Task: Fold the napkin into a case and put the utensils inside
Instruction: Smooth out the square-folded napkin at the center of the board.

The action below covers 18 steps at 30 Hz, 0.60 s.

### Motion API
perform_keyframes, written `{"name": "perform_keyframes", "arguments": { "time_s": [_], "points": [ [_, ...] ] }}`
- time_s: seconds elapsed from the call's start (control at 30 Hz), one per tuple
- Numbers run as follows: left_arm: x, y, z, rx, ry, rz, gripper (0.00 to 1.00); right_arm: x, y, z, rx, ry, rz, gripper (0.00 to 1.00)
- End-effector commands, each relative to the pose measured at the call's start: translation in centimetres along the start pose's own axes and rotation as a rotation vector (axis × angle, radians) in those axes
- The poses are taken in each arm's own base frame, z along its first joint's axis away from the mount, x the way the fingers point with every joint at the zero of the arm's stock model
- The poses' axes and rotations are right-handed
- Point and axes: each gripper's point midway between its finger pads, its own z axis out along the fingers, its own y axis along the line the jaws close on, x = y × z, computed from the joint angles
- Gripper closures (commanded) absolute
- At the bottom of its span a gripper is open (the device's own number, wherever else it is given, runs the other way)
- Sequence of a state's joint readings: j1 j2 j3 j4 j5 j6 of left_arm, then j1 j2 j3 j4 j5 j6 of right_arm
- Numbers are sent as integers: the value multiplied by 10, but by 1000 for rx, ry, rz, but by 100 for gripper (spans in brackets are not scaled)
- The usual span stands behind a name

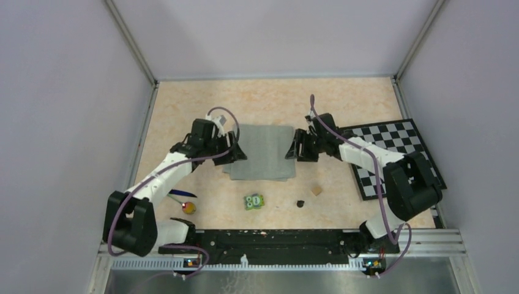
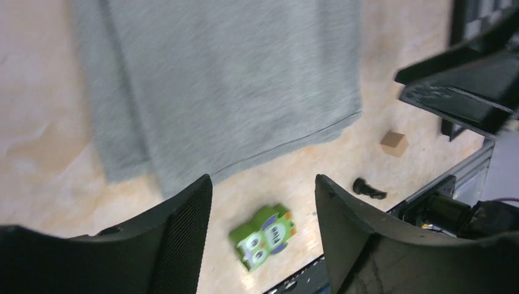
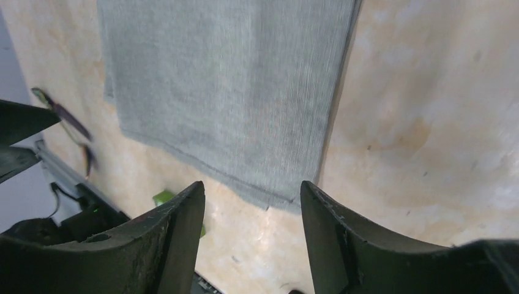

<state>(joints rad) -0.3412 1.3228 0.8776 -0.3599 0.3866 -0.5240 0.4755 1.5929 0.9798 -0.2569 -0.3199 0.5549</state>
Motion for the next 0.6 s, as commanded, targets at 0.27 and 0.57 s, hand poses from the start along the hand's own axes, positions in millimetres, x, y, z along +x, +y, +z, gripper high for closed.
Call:
{"name": "perform_keyframes", "arguments": {
  "time_s": [0.27,0.57],
  "points": [
    [47,72,-7,18,-38,-302,52,37,1,4,-77,2,312,51],
    [58,84,7,7,-26,-369,53,39,-8,3,-21,-32,338,51]
  ]
}}
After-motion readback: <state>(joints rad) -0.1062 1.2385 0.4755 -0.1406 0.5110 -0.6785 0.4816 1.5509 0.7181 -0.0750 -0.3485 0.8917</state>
